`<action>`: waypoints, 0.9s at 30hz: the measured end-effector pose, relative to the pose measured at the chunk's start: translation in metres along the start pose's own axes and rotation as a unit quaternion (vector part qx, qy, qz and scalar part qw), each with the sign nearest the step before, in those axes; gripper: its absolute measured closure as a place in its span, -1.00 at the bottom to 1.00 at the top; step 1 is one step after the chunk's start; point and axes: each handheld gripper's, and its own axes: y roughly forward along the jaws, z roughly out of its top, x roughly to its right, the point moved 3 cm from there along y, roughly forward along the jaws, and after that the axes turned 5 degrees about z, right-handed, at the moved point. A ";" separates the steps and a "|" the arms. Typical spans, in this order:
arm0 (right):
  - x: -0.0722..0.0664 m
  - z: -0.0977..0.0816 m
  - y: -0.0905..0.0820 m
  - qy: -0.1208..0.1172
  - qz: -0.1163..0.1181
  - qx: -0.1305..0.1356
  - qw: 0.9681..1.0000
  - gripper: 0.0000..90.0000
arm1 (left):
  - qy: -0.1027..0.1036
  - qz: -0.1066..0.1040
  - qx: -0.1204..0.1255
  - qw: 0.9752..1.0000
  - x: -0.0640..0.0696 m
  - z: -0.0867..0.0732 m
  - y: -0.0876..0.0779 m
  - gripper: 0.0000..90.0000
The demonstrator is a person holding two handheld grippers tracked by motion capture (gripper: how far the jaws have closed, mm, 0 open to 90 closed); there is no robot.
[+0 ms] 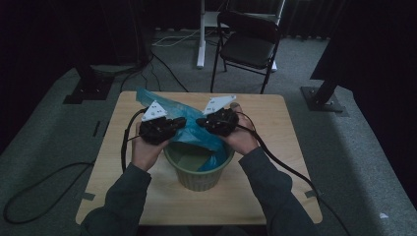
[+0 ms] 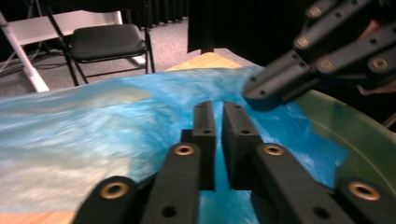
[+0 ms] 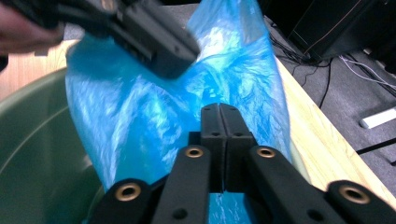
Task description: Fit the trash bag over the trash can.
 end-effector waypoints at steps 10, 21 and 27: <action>-0.008 -0.003 -0.011 -0.023 -0.005 0.021 1.000 1.00 | -0.047 0.036 -0.021 0.998 -0.030 0.000 0.003 0.44; -0.014 -0.003 -0.010 -0.042 -0.008 0.022 0.999 1.00 | -0.065 0.010 -0.045 0.997 -0.028 0.004 0.024 0.29; -0.016 -0.003 -0.011 -0.050 -0.011 0.019 0.998 1.00 | -0.043 -0.010 -0.065 0.997 -0.020 0.002 0.031 0.76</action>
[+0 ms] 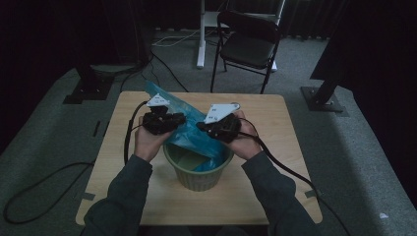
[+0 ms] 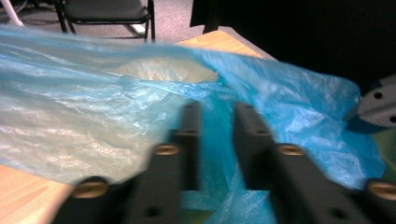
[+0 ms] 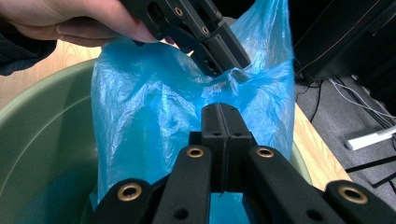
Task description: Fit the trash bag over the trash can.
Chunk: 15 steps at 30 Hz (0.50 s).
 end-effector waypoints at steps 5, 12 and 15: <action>-0.002 -0.002 -0.003 -0.009 -0.008 -0.008 1.000 1.00 | 0.017 0.014 0.008 1.000 0.000 -0.002 -0.009 0.99; 0.000 -0.010 -0.007 -0.006 -0.013 -0.012 1.000 1.00 | 0.009 0.032 0.025 0.999 -0.009 -0.004 -0.022 1.00; 0.002 -0.014 -0.010 -0.001 -0.017 -0.016 1.000 1.00 | 0.002 0.038 0.030 0.999 -0.013 -0.006 -0.027 1.00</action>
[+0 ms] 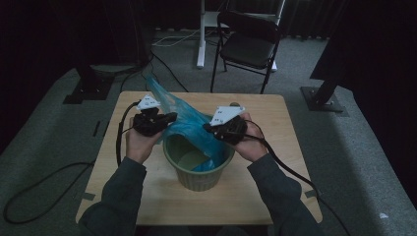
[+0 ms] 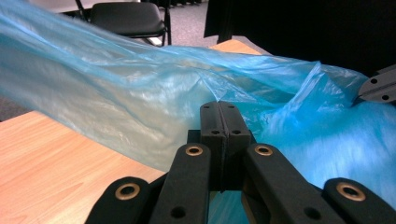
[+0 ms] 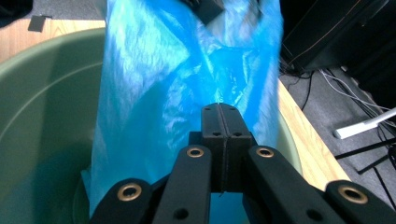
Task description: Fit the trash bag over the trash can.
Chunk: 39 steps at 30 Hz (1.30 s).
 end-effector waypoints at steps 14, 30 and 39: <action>0.006 -0.024 -0.013 0.019 -0.007 -0.010 1.000 1.00 | -0.029 0.026 0.011 0.999 -0.023 -0.019 -0.016 1.00; 0.020 0.023 -0.019 0.043 -0.012 0.058 0.997 0.50 | 0.028 0.002 0.027 0.999 0.015 -0.008 -0.010 1.00; 0.023 0.039 0.007 0.066 -0.006 0.047 0.997 0.42 | 0.047 -0.005 0.032 0.998 0.030 -0.004 -0.010 0.99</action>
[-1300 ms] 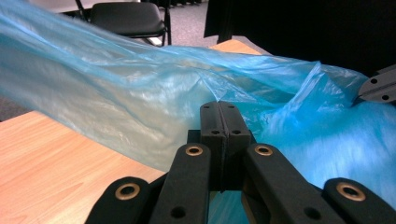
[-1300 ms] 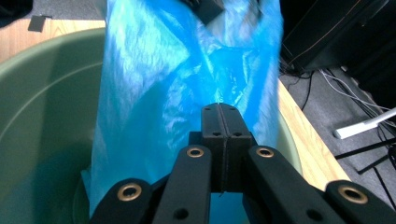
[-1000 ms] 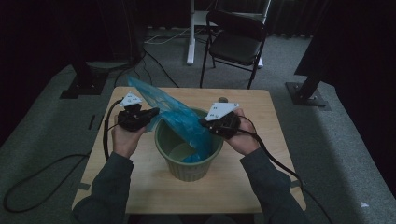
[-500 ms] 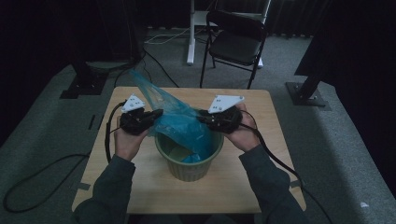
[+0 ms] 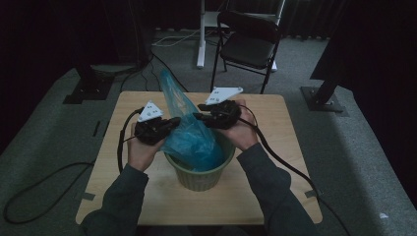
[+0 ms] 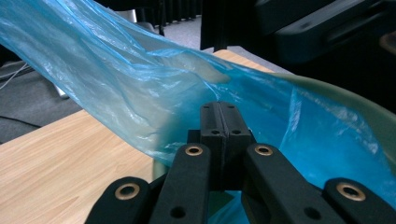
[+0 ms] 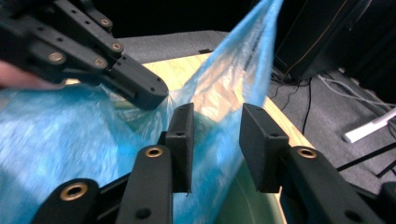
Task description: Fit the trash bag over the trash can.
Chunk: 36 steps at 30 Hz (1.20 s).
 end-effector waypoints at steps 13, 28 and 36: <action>0.001 -0.015 0.023 -0.003 -0.067 -0.100 0.993 0.99 | -0.003 0.012 0.004 1.000 -0.004 -0.002 -0.004 0.99; 0.023 -0.048 -0.002 0.025 -0.096 -0.116 0.988 0.99 | -0.049 0.056 -0.013 0.997 -0.041 -0.028 -0.015 1.00; 0.035 -0.070 -0.019 0.057 -0.090 -0.106 0.989 0.99 | -0.074 0.071 -0.022 0.994 -0.056 -0.040 -0.019 1.00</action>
